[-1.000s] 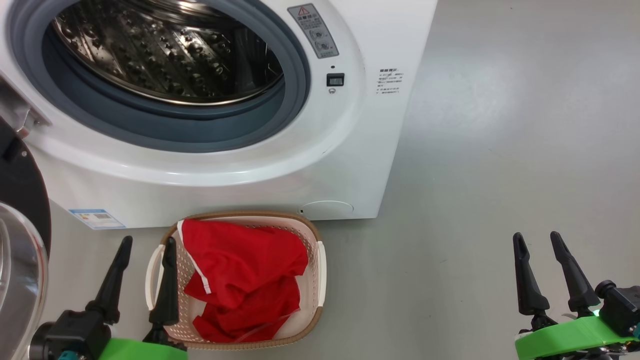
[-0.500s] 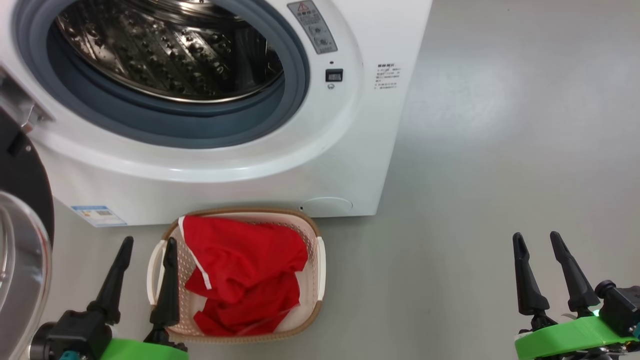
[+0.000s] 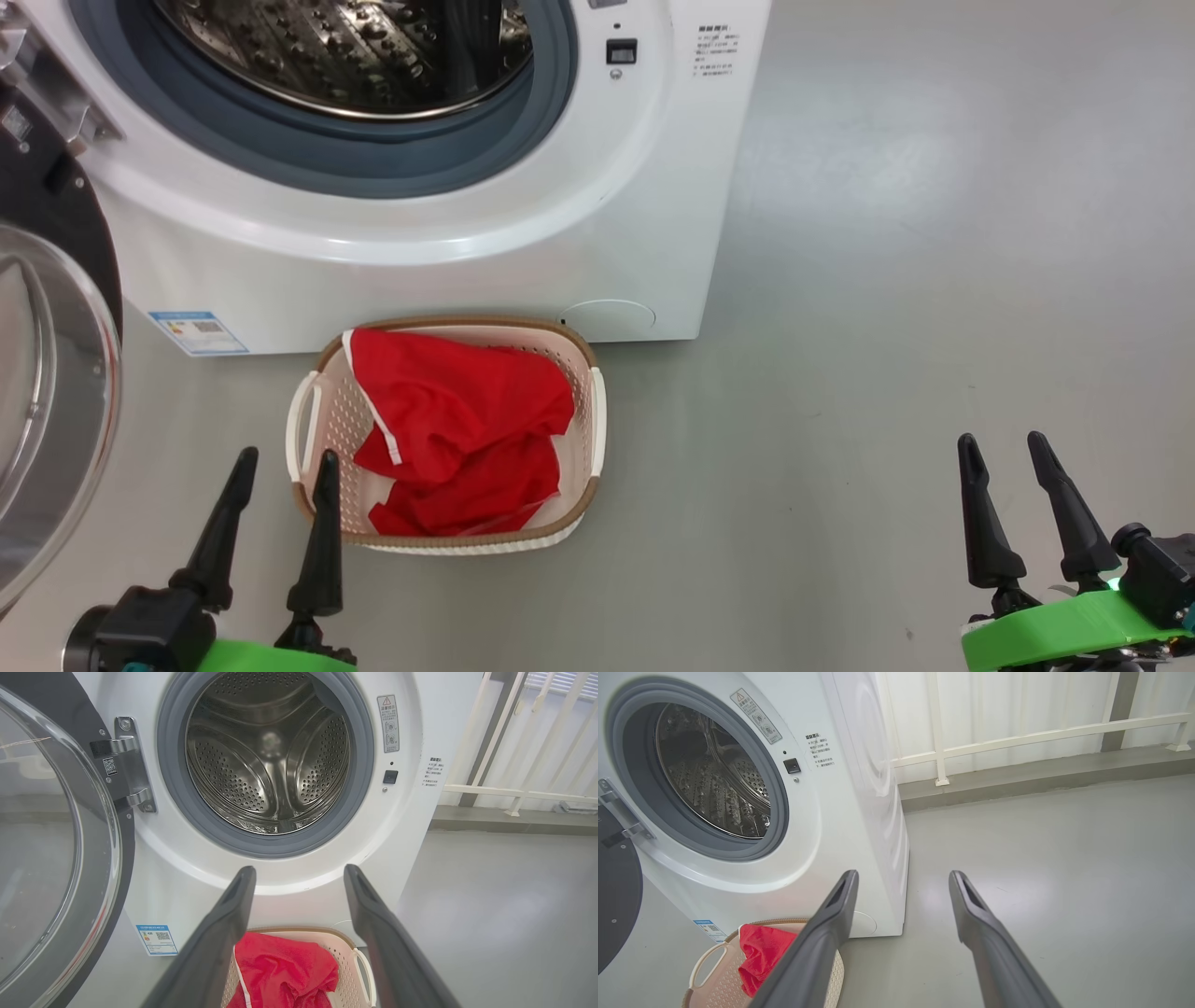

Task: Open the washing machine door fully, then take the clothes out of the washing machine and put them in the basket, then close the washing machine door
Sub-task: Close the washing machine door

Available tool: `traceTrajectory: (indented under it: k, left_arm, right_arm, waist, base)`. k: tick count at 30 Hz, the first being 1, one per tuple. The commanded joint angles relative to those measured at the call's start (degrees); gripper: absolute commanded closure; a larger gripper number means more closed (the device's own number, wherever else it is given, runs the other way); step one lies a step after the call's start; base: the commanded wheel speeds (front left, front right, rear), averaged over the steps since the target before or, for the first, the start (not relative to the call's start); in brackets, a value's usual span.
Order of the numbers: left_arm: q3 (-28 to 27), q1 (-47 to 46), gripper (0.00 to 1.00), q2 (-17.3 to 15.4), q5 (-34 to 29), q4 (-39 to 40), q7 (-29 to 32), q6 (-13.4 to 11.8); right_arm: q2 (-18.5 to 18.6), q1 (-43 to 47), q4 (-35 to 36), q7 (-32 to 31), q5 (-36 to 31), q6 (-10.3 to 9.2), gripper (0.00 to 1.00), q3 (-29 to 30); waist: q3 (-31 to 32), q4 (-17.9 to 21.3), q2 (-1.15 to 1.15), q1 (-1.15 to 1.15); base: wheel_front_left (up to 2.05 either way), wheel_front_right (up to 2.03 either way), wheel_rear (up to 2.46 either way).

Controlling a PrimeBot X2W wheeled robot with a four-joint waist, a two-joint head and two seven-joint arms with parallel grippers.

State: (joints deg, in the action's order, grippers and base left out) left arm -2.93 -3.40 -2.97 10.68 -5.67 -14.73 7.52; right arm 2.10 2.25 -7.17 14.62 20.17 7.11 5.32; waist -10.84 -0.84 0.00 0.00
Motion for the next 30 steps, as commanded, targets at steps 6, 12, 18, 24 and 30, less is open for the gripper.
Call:
traceTrajectory:
  k: [6,12,18,24,30]
  left_arm:
    - [-1.5,0.1,0.00,-1.2,0.3,1.9,-0.3,0.0]
    - [-1.6,0.0,0.00,-1.1,0.3,1.7,-0.3,0.0]
    - [-1.8,-0.2,0.00,-0.9,0.1,1.1,-0.3,0.0]
    - [-1.9,-0.4,0.00,-0.5,0.4,0.3,-0.3,0.0]
    - [-3.1,0.7,0.00,0.0,1.1,-0.7,-0.3,0.0]
  right_arm:
    - [0.8,-0.1,1.5,0.4,0.3,0.37,0.00,-0.9]
    - [0.8,-0.1,1.4,0.4,0.2,0.37,0.00,-0.9]
    - [0.8,-0.3,1.3,0.4,0.0,0.37,0.00,-1.1]
    - [0.8,-1.3,0.9,0.4,-1.0,0.37,0.00,-2.3]
    - [0.8,-2.6,-0.3,0.4,-2.9,0.37,0.00,-4.5]
  waist:
    - [-0.1,-0.1,0.00,0.00]
    - [0.1,-0.3,0.00,0.00]
    - [0.2,-1.0,0.00,0.00]
    - [0.5,-4.0,0.00,0.00]
    - [1.8,-9.8,0.00,0.00]
  base:
    - [-0.23,0.23,0.00]
    - [0.00,0.00,0.00]
    - [0.00,0.00,0.00]
    - [0.00,0.00,0.00]
    - [0.00,0.00,0.00]
